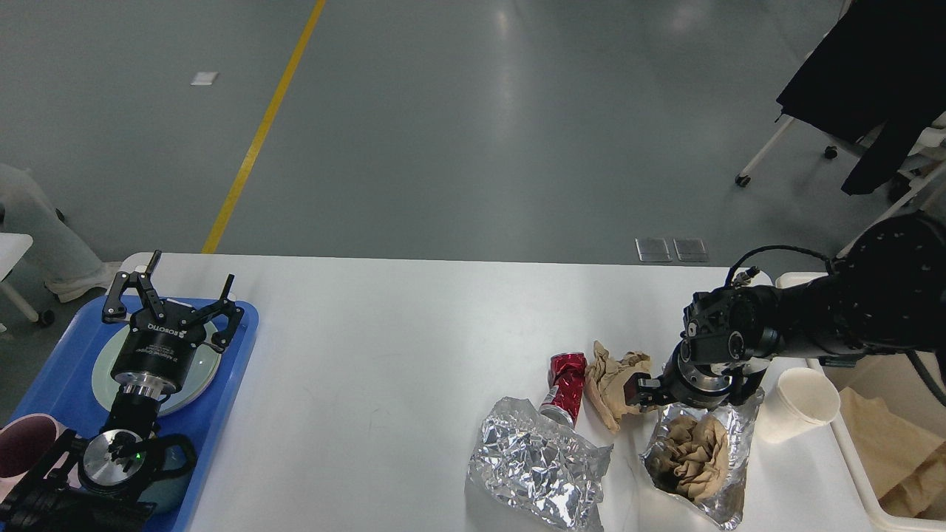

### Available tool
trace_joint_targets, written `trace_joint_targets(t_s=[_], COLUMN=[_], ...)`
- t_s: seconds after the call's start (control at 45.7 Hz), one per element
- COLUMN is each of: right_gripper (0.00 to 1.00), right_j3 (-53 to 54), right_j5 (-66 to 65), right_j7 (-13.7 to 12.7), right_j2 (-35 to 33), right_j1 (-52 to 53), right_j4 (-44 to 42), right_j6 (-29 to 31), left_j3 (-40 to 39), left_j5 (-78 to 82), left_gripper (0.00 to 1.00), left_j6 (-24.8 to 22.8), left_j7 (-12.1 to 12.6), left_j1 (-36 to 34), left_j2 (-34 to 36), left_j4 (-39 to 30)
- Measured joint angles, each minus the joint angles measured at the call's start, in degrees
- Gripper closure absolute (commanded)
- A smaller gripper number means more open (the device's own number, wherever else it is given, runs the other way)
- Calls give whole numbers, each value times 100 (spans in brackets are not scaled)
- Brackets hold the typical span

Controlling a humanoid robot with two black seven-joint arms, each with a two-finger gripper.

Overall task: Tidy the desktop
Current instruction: 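Grasp the crumpled foil pouch with the right gripper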

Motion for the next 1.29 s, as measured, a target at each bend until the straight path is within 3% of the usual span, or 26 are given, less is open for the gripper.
trace_joint_targets(t_s=[0.307,0.46,0.657,1.292], right_gripper=[24,64,100,100], right_j3=[23,73,81,107], right_j5=[94,116,118,118], right_j7=[-1,1,1,-8], right_j2=[113,134,142,225], right_j1=[-372,-475,-493,-400], right_j4=[-200,-224,-175,128], right_j6=[-294,-636,-649,-539], left_j3=[0,1,1,1], left_j5=[0,0,0,0], left_gripper=[4,4,4,4], left_j6=[0,0,0,1], left_j7=[0,0,-1,-3], left_j1=[0,0,0,0], left_j2=[0,0,0,0], left_j4=[6,6,6,1])
